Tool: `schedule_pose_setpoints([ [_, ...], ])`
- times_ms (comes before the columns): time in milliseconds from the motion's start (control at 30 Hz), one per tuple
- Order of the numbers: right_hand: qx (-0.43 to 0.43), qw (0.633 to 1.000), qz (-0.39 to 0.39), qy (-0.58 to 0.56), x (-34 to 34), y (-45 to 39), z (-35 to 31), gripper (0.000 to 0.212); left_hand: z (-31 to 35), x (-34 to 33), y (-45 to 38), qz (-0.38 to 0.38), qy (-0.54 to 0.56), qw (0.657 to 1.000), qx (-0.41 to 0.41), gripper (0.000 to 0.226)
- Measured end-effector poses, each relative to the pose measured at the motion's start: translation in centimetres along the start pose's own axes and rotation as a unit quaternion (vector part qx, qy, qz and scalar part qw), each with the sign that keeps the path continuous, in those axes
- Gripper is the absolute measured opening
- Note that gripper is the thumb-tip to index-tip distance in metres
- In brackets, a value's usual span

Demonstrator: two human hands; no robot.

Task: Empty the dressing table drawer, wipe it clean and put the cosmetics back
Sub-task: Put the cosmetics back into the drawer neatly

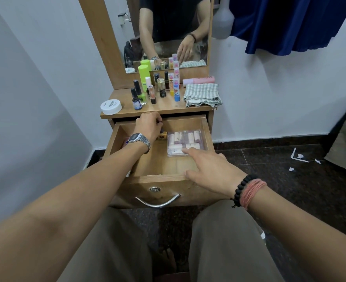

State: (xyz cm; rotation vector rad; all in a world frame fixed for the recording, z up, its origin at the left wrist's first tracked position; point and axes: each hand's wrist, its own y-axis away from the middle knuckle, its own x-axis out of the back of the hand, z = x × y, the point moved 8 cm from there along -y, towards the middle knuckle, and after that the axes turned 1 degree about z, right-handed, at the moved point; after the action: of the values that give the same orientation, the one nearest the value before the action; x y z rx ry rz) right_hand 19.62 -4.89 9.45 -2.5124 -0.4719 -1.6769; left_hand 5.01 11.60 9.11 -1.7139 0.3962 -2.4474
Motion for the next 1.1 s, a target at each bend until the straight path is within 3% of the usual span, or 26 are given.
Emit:
schedule_pose_setpoints([
  [333, 0.002, 1.000, -0.002, -0.007, -0.2, -0.2, 0.5, 0.059, 0.6, 4.1, 5.0, 0.020, 0.083, 0.996, 0.003, 0.011],
  [433, 0.001, 0.999, 0.030, -0.030, 1.0, -0.2, 0.8, 0.056, -0.1, 3.8, 7.3, -0.016, 0.074, 0.997, 0.006, 0.014],
  [567, -0.002, 0.994, 0.083, -0.069, 3.6, -1.0, 0.1, 0.042, -1.8, 3.9, 9.7, -0.003, 0.085, 0.996, 0.023, 0.018],
  [833, 0.073, 0.979, 0.191, 0.004, 11.6, -14.4, -7.5, 0.030, -2.7, 3.8, 11.0, 0.008, 0.126, 0.992, 0.026, 0.005],
  [1100, 0.092, 0.973, 0.165, 0.136, 11.6, -24.3, -11.9, 0.025, -3.3, 3.8, 11.2, 0.012, 0.141, 0.989, 0.042, 0.010],
])
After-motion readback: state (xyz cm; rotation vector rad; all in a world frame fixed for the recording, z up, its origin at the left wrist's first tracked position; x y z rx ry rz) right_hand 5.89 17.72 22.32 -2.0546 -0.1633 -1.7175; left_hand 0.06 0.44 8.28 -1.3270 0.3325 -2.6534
